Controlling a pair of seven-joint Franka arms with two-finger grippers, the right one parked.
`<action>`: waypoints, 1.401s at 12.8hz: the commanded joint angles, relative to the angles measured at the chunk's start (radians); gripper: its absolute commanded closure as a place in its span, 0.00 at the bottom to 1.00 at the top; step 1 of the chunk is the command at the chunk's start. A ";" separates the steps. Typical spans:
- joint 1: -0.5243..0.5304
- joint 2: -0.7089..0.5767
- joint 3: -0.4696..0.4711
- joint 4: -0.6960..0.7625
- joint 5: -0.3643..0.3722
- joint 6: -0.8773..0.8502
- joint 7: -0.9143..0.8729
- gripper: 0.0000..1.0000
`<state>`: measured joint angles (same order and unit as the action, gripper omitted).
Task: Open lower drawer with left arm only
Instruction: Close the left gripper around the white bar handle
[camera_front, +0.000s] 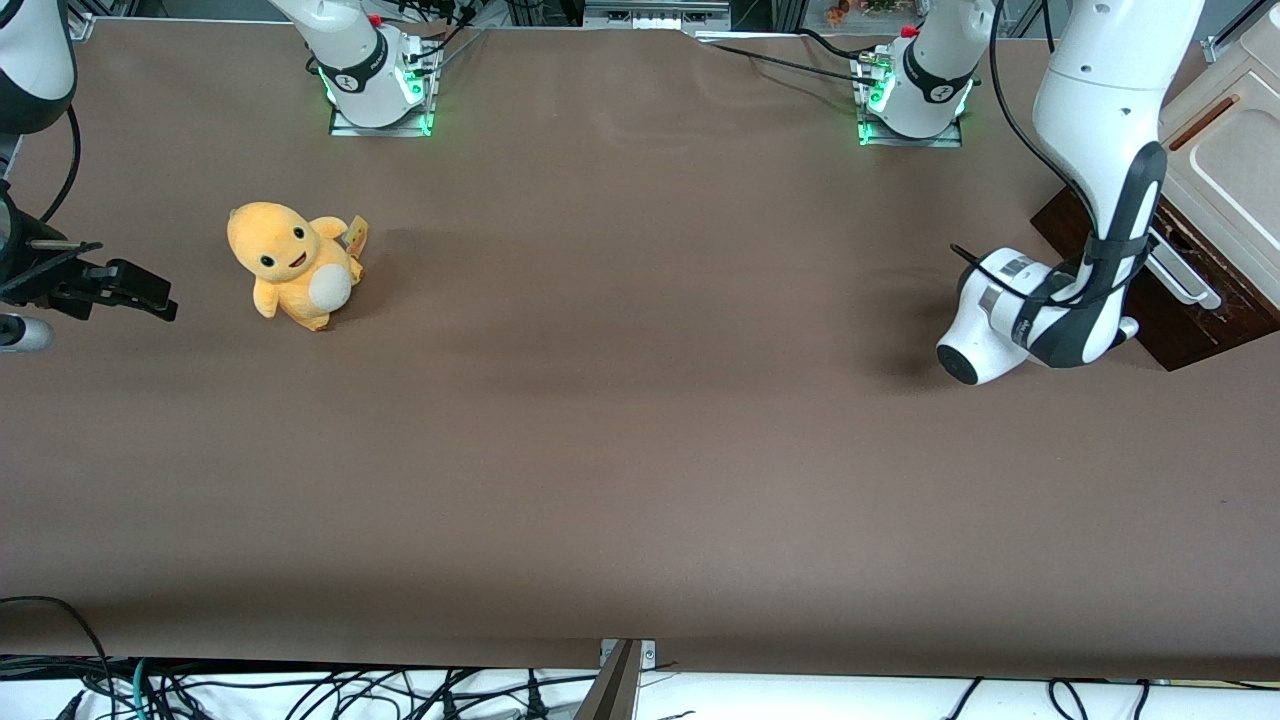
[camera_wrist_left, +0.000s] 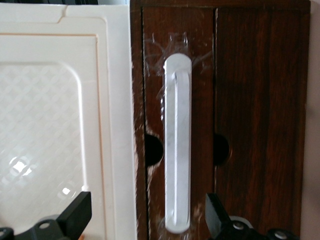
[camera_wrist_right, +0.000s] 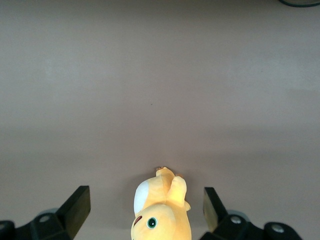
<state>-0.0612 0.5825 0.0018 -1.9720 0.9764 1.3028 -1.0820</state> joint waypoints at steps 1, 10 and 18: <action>0.040 -0.016 -0.006 -0.048 0.060 0.056 -0.012 0.11; 0.096 0.000 -0.008 -0.057 0.085 0.096 -0.022 0.64; 0.109 0.011 -0.008 -0.067 0.088 0.119 -0.044 0.77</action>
<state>0.0442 0.6024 -0.0017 -2.0231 1.0315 1.4146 -1.1122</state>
